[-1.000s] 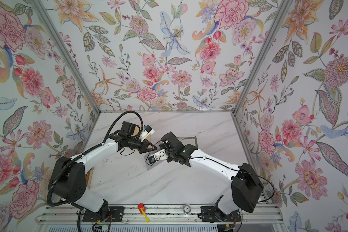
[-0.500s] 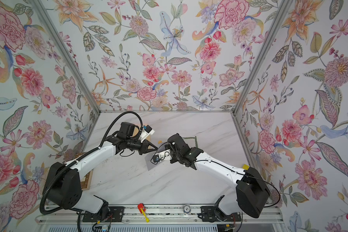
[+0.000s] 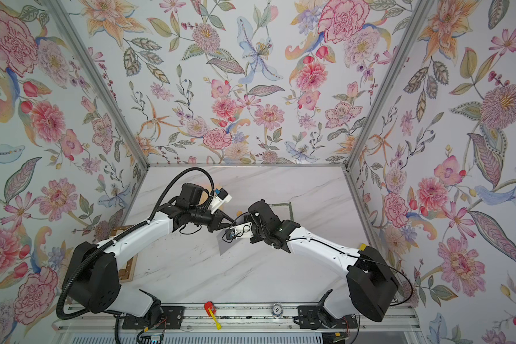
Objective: Fold the letter paper in half and place it into the envelope
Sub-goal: Place the letter paper in the envelope.
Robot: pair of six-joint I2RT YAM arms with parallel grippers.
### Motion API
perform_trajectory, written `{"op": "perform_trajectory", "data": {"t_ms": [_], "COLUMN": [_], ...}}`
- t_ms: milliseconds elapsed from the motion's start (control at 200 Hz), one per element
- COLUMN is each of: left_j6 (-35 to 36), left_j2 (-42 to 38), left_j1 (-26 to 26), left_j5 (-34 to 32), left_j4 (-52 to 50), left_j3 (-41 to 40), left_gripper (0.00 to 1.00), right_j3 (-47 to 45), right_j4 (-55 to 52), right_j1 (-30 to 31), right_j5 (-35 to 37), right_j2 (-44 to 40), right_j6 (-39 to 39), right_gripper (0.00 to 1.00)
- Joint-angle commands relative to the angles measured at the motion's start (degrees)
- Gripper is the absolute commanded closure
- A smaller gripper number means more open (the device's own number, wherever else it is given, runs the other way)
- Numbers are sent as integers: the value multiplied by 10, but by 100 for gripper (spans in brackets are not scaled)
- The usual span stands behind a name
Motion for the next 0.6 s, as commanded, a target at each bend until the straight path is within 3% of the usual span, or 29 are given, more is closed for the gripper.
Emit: {"op": "perform_trajectory", "data": {"t_ms": [0,596], "left_j6": [-13,-10], "left_j2": [-15,-22], "left_j1": [-4,-17], "left_j5": [-2,-1], "left_j4": [15,2], "left_j3": [-12,-6], "left_gripper": [100,100], "right_j3": [-22,-38], "right_j4": [25,52], "right_j1": [3,18], "right_j5": [-22,-5], "right_j2": [10,24], "right_j6": [23,33], "right_gripper": [100,100]}}
